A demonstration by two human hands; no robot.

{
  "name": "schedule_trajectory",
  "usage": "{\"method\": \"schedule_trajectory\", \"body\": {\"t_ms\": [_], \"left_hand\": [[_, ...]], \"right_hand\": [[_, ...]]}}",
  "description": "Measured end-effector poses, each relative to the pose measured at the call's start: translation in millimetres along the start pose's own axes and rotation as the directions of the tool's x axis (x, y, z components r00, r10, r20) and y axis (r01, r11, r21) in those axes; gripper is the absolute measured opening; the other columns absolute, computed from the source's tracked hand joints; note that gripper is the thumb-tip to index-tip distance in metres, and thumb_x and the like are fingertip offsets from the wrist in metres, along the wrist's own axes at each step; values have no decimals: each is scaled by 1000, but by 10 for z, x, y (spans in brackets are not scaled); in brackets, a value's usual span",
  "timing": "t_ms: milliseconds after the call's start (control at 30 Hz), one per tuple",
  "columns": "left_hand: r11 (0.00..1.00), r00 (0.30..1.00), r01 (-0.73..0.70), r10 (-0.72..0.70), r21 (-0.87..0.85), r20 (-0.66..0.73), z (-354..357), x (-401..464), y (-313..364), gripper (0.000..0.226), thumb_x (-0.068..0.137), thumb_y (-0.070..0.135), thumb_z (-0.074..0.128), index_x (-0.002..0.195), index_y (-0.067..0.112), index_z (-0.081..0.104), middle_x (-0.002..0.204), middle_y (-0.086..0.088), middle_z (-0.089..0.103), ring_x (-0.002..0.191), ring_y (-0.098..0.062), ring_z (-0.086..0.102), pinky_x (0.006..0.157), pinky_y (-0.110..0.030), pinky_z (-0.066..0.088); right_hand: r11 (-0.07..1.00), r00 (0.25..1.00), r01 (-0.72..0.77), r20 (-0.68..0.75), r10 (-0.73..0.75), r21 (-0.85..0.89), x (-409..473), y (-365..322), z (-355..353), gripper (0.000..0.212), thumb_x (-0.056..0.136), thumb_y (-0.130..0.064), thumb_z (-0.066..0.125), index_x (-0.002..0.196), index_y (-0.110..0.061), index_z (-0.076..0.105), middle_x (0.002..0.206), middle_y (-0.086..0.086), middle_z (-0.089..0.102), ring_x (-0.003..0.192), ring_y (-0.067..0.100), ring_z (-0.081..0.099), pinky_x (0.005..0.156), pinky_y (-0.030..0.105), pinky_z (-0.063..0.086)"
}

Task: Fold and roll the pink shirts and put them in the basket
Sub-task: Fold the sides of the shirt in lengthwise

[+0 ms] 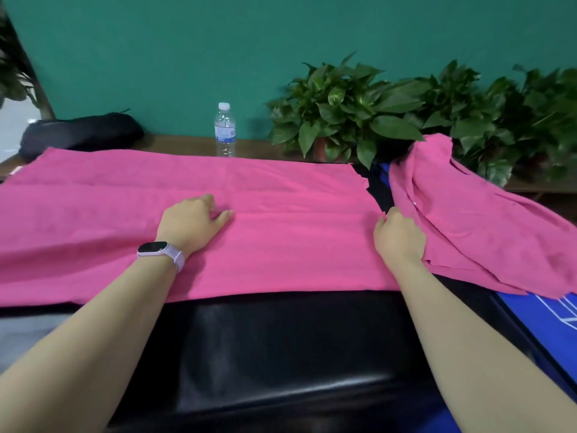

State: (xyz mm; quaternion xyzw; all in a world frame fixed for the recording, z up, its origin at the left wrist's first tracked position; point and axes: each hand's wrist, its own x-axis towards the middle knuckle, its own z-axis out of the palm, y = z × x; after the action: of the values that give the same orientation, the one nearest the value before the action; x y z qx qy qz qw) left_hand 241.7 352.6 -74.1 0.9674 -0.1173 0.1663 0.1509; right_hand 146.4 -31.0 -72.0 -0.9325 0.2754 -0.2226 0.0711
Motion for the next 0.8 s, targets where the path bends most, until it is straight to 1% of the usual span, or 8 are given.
{"method": "schedule_trajectory", "body": {"t_ms": [167,367,467,567,600,667,733,800], "left_hand": [[1000,997,-16,16,-8,75,-204,-511,154,43,93,62,50,91,19,50,98,-6,66,94,-33,61,73,-41,48],[999,999,-34,34,1,-10,-392,-1309,319,38,95,55,52,93,17,50,96,-6,64,93,-32,58,71,-39,43],[996,1000,-7,9,86,-24,-477,-1414,405,38,95,52,54,97,13,53,99,-11,63,95,-35,58,76,-41,40],[981,999,-23,28,191,-24,-546,-1430,499,32,95,39,55,103,9,56,103,-14,61,99,-36,55,81,-44,38],[979,999,-39,42,202,-14,-551,-1435,518,27,95,34,54,104,8,57,103,-14,61,99,-36,55,82,-44,38],[983,999,-45,45,175,6,-562,-1445,526,22,95,26,51,103,7,57,103,-15,61,99,-36,54,80,-44,37],[993,1000,-27,28,111,-4,-575,-1451,506,18,94,20,50,99,4,56,101,-17,60,97,-37,53,78,-44,37],[997,1000,-10,12,73,-26,-579,-1458,475,14,94,14,48,98,4,57,100,-17,60,95,-37,53,79,-45,38]], "right_hand": [[1000,999,28,20,-27,-6,-313,195,-208,23,102,-23,46,107,-3,56,95,23,67,88,45,64,68,41,37],[993,993,113,42,-113,16,-705,586,-420,21,99,-23,52,103,-3,56,83,22,65,78,43,63,63,40,39],[977,988,155,32,-152,-148,-813,470,-595,22,98,-19,54,112,-2,52,101,23,62,90,43,63,69,45,44],[912,961,269,21,-277,-311,-947,69,-824,27,94,-18,57,117,-5,54,116,19,57,106,38,56,86,47,45],[905,940,337,35,-340,-258,-1059,-147,-881,27,95,-22,56,117,-6,58,118,17,58,108,37,56,89,46,43],[847,838,528,121,-532,67,-1416,-653,-908,34,102,-30,49,126,-10,61,130,14,59,122,34,53,101,44,41],[706,653,622,274,-706,338,-1841,-1115,-861,48,107,-39,37,149,-16,46,157,7,41,148,26,31,121,43,25],[677,538,631,416,-734,379,-2108,-1340,-768,59,108,-51,25,160,-23,25,168,-5,17,156,16,8,127,38,5]]}}
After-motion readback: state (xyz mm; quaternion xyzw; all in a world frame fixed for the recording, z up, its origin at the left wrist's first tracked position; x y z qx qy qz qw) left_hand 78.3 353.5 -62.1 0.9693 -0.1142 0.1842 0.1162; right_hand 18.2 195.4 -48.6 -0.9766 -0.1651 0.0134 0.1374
